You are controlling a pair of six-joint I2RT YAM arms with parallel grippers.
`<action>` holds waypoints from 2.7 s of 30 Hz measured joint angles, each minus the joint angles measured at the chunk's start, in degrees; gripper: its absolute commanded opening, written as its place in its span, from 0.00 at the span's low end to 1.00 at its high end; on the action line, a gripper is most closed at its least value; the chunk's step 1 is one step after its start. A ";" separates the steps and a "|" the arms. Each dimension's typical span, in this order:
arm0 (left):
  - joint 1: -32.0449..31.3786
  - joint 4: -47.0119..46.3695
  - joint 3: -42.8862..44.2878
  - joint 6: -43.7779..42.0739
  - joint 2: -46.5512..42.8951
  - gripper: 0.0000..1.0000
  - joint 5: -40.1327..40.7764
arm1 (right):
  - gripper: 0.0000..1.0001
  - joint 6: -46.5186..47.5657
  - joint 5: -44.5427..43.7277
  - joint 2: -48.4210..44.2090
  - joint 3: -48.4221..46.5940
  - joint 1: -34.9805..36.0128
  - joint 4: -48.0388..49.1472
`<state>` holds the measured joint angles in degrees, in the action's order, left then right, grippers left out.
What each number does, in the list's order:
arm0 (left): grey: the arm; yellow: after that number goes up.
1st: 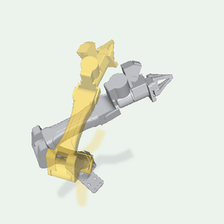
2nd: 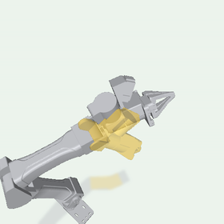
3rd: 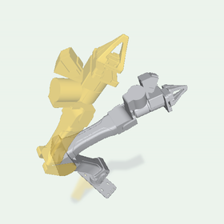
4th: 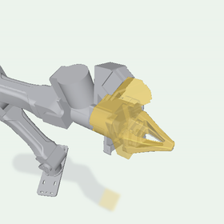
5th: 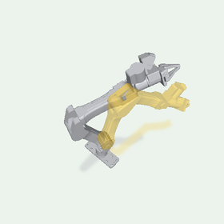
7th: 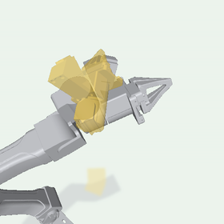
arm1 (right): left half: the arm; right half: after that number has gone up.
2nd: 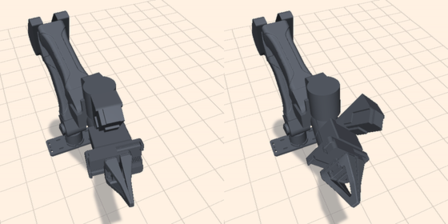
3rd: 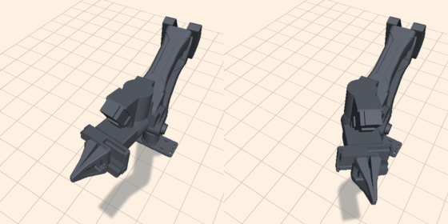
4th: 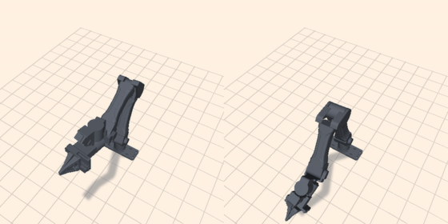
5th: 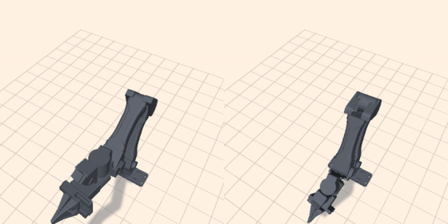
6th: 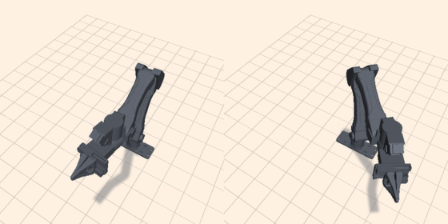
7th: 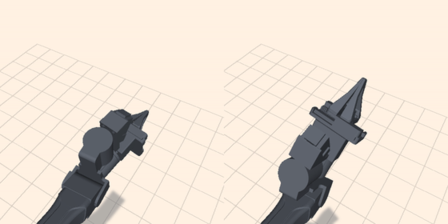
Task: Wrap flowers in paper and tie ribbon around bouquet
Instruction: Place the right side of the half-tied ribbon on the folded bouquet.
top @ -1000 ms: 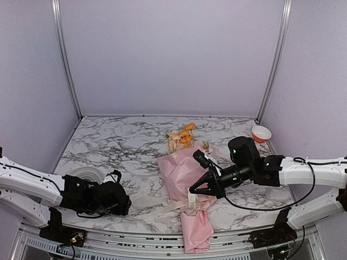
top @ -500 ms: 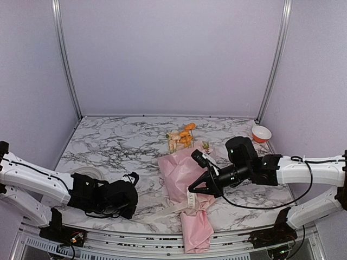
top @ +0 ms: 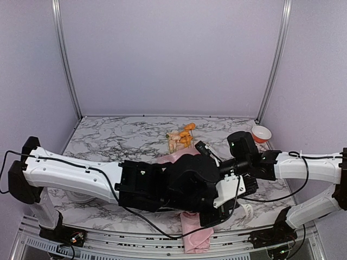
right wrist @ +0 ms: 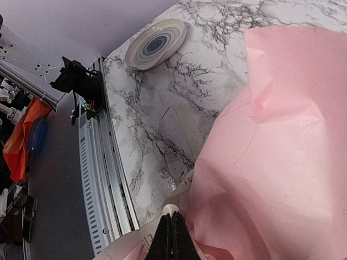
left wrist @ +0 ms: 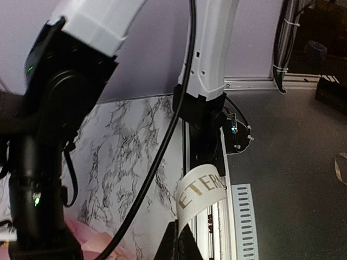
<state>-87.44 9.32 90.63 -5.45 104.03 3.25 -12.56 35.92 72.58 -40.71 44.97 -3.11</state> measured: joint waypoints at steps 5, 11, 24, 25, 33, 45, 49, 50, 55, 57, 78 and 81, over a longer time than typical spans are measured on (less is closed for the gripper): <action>-0.35 -1.70 11.85 -13.25 11.76 0.00 -5.29 | 0.00 1.79 0.48 0.13 -2.05 0.00 -1.25; -0.52 -8.35 9.97 -23.71 16.33 0.00 -5.77 | 0.00 4.28 0.81 0.13 -2.93 -0.02 -2.69; 1.16 -13.18 5.70 -28.04 16.94 0.99 -7.10 | 0.00 8.59 -1.36 2.78 -4.79 -0.15 -7.54; 1.18 -13.09 5.11 -28.02 16.70 0.99 -7.10 | 0.00 8.68 -1.36 2.75 -4.81 -0.15 -7.56; 3.17 -14.69 -6.10 -24.22 7.54 0.86 -6.23 | 0.00 9.40 -0.20 2.75 -4.81 -0.15 -7.67; 10.91 -39.52 -48.78 -3.61 -23.41 0.67 2.43 | 0.00 6.91 7.34 2.80 -3.56 2.08 0.70; 13.29 -44.11 -55.98 0.22 -20.61 0.75 1.53 | 0.00 6.64 9.46 3.26 -3.50 4.04 3.54; 13.97 -45.05 -56.11 0.79 -19.32 0.75 0.87 | 0.00 6.64 9.97 3.48 -3.50 4.70 4.13; 15.32 -51.01 -54.55 2.12 -14.12 0.66 -1.81 | 0.00 6.67 11.63 5.14 -3.50 6.27 5.70; 15.63 -53.88 -54.12 2.62 -12.92 0.63 -3.19 | 0.00 6.67 11.80 5.42 -3.50 6.27 5.79; 16.37 -65.05 -53.09 5.49 -5.95 0.00 -17.44 | 0.04 8.07 12.57 6.27 -3.50 6.25 5.77; 16.37 -65.26 -53.11 5.68 -5.92 0.00 -16.74 | 0.16 8.39 11.61 6.25 -3.74 6.23 4.61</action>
<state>-71.07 -55.94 37.52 0.23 98.10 -13.50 -4.16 47.53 78.83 -44.45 51.20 1.50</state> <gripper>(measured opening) 0.005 0.081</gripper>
